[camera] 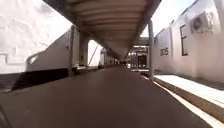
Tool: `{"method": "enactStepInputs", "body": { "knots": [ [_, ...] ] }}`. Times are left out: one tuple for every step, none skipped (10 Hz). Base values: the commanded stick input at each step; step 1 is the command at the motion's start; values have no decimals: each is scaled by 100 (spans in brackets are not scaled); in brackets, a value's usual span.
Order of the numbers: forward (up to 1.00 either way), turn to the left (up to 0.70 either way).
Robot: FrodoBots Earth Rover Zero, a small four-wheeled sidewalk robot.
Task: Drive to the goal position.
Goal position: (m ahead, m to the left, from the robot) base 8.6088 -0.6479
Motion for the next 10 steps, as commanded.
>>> {"method": "enactStepInputs", "body": {
  "knots": [
    [70,0],
    [70,0],
    [70,0],
    [70,0],
    [70,0],
    [70,0],
    [70,0],
    [70,0],
    [70,0],
    [70,0]
  ]
}}
